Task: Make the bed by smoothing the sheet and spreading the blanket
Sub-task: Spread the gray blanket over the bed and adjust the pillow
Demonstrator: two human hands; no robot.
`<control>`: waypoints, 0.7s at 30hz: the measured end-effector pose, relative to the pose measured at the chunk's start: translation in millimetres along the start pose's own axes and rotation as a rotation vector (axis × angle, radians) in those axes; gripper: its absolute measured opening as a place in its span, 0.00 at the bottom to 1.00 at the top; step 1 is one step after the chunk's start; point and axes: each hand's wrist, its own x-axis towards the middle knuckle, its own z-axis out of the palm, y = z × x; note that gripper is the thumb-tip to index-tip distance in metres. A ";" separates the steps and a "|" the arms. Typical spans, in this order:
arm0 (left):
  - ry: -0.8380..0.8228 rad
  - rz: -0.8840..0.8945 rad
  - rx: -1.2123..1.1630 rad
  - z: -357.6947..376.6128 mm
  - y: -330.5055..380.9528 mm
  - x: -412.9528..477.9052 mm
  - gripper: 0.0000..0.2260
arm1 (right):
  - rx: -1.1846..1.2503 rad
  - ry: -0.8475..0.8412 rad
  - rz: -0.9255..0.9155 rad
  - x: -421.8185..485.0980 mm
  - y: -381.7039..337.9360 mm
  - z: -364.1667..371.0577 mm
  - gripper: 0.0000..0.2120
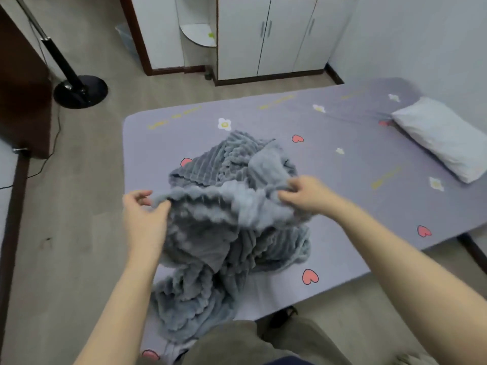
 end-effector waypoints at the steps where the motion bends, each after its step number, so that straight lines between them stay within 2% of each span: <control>1: -0.087 0.012 0.081 5.7 -4.0 -5.5 0.22 | 0.091 -0.026 0.009 -4.4 -0.1 12.0 0.17; 3: -0.365 0.106 0.192 27.3 -3.3 -26.5 0.36 | 0.347 -0.021 -0.004 -3.1 -2.2 16.1 0.17; 5: -0.605 0.274 0.372 59.5 -2.4 -52.4 0.50 | 0.502 -0.013 -0.135 -4.8 -12.4 17.9 0.17; 6: -0.668 0.362 0.505 76.2 0.5 -64.8 0.52 | 0.528 -0.034 -0.211 -6.5 -18.5 19.3 0.17; 7: -0.700 0.408 0.587 91.1 3.8 -73.1 0.50 | 0.564 -0.052 -0.278 -6.0 -20.2 18.3 0.15; 8: -0.706 0.407 0.565 103.6 8.3 -76.6 0.41 | 0.603 -0.061 -0.311 -5.0 -19.1 13.1 0.13; 10: -0.594 0.354 0.378 119.9 18.6 -75.6 0.13 | 0.628 -0.066 -0.362 1.2 -2.8 0.1 0.11; 11: -0.503 0.320 0.319 124.6 22.4 -73.3 0.08 | 0.596 -0.071 -0.386 4.6 9.7 -3.8 0.14; 13: -0.363 0.286 0.272 130.3 35.5 -72.4 0.09 | 0.453 -0.086 -0.387 10.7 40.1 -4.4 0.17; 14: -0.312 0.303 0.277 133.7 44.9 -76.5 0.10 | 0.360 -0.079 -0.365 12.9 56.0 -0.7 0.16; 16: -0.231 0.337 0.265 144.5 66.5 -92.2 0.10 | 0.175 0.028 -0.330 17.3 86.4 13.9 0.14; 18: -0.154 0.338 0.131 158.4 95.3 -111.9 0.06 | 0.164 0.145 -0.269 18.1 113.2 26.0 0.17; 21: -0.007 0.327 -0.090 167.5 138.5 -133.9 0.05 | 0.255 0.194 -0.119 20.6 150.6 29.3 0.11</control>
